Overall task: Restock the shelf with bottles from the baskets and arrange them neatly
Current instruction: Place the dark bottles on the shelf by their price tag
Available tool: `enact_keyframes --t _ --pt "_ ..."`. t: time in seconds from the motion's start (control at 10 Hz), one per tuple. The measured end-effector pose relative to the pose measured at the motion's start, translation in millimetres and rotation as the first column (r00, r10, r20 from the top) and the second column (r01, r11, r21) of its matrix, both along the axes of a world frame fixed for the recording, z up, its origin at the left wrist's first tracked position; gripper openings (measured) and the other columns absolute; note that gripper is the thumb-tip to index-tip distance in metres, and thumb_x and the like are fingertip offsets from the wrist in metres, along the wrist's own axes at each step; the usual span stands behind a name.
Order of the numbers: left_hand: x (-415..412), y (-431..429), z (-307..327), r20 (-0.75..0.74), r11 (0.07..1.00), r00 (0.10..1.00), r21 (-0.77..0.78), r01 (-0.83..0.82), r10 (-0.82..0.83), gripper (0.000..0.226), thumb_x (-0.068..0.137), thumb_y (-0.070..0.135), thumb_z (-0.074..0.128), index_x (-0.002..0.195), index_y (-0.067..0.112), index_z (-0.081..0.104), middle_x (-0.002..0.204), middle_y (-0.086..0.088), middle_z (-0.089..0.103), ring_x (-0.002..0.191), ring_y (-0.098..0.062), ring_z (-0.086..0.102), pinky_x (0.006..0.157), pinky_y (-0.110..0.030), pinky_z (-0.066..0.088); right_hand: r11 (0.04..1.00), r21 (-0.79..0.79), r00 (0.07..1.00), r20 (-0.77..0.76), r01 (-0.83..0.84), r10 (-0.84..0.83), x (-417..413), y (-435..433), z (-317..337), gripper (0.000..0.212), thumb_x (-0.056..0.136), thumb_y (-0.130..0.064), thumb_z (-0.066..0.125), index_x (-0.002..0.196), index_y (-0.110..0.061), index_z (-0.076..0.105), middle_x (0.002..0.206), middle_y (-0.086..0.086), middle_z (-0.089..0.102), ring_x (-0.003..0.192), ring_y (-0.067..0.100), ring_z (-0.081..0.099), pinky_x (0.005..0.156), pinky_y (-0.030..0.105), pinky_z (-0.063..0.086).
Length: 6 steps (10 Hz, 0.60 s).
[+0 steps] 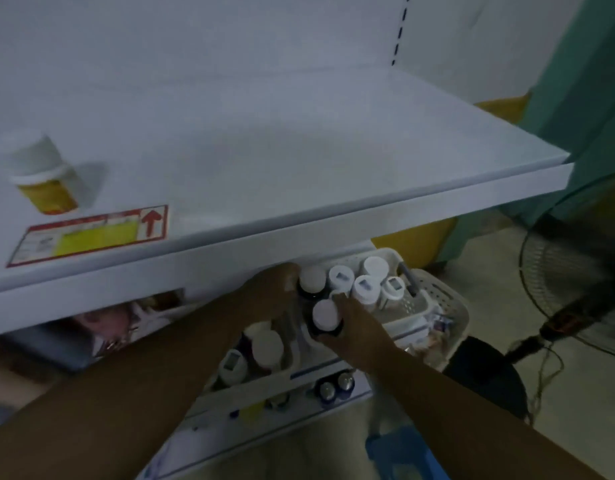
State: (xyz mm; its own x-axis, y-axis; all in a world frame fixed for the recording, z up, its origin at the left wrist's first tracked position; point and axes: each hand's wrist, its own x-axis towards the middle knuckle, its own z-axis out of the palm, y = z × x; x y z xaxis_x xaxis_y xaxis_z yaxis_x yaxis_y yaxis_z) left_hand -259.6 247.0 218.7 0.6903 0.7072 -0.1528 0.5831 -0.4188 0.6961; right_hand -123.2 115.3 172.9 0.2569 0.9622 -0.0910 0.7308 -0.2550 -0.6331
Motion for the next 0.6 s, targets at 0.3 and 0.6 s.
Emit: enact_keyframes --t 0.3,0.6 --pt "44 -2 -46 0.006 0.977 0.977 -0.016 -0.213 0.213 0.035 0.082 0.021 0.070 0.114 0.010 0.061 0.122 -0.012 0.062 0.113 -0.026 0.057 0.097 -0.035 0.043 1.000 0.001 0.995 -0.101 0.006 -0.005 23 23 -33 0.065 0.073 -0.043 0.073 0.125 -0.016 0.046 0.124 0.007 0.049 0.113 0.027 0.050 0.085 0.032 0.042" --pt "46 2 -43 0.030 0.942 0.943 -0.054 -0.331 0.333 0.037 0.077 0.022 0.075 0.109 0.007 0.064 0.115 -0.012 0.066 0.102 -0.019 0.064 0.086 -0.027 0.048 0.994 0.080 0.965 -0.259 0.074 -0.051 28 21 -26 0.058 0.071 -0.031 0.077 0.118 -0.012 0.050 0.108 0.001 0.047 0.093 0.016 0.047 0.077 0.027 0.038"
